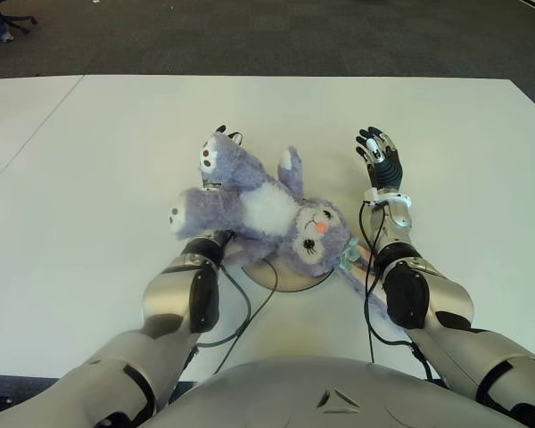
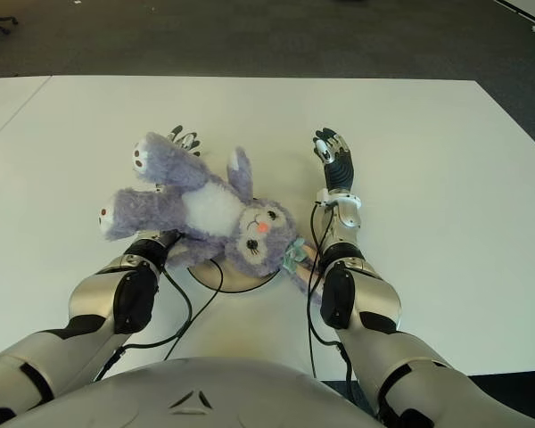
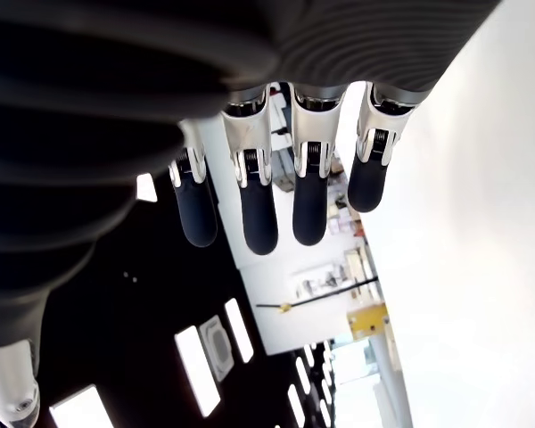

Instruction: Put the doll into the plate.

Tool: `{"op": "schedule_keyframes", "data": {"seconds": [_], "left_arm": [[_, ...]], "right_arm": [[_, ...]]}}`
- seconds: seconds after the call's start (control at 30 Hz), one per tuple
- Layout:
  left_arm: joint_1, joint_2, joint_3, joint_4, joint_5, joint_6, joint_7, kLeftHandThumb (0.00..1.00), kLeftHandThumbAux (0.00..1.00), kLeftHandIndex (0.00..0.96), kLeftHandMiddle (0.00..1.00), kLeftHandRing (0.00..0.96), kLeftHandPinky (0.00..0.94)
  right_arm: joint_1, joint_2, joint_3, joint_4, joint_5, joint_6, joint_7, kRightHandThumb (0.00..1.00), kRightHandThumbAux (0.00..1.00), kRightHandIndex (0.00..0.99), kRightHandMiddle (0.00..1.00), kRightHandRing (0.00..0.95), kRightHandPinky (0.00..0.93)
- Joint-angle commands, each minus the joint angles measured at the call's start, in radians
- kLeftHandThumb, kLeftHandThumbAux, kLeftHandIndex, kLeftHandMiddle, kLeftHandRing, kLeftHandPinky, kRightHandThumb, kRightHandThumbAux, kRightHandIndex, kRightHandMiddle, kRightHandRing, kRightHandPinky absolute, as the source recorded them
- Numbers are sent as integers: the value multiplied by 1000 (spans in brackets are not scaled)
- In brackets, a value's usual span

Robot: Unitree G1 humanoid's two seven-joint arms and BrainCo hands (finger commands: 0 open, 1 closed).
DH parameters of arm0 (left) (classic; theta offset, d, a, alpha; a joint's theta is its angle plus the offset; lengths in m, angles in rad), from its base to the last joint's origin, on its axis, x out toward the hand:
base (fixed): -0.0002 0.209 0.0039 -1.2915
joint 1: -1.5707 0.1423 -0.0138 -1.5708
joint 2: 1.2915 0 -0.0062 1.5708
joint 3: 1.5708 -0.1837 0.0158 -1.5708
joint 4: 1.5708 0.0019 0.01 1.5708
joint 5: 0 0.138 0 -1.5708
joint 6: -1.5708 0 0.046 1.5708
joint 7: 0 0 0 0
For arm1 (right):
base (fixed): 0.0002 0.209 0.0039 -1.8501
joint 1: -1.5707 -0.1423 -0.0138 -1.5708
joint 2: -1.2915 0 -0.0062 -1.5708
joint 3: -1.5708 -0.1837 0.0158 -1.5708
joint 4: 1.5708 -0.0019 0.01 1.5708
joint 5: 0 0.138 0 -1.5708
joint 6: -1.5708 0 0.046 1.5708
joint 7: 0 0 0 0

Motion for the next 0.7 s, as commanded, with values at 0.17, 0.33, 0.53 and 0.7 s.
{"op": "schedule_keyframes", "data": {"seconds": [0.17, 0.33, 0.53, 0.7], "left_arm": [[216, 2, 36, 124, -38, 124, -20, 0, 524, 118, 243, 237, 222], [218, 2, 38, 124, -44, 120, -30, 0, 532, 127, 239, 224, 203], [219, 1, 36, 125, -43, 119, -33, 0, 532, 124, 240, 226, 198], [217, 1, 31, 125, -39, 118, -30, 0, 525, 113, 233, 222, 185]], "right_arm": [[246, 101, -8, 120, 14, 47, -18, 0, 613, 236, 270, 227, 172], [244, 97, -14, 122, 20, 66, -22, 0, 639, 250, 294, 260, 199], [241, 93, -21, 122, 29, 73, -13, 0, 654, 254, 295, 262, 193], [239, 91, -28, 122, 35, 78, -5, 0, 668, 260, 297, 263, 194]]}}
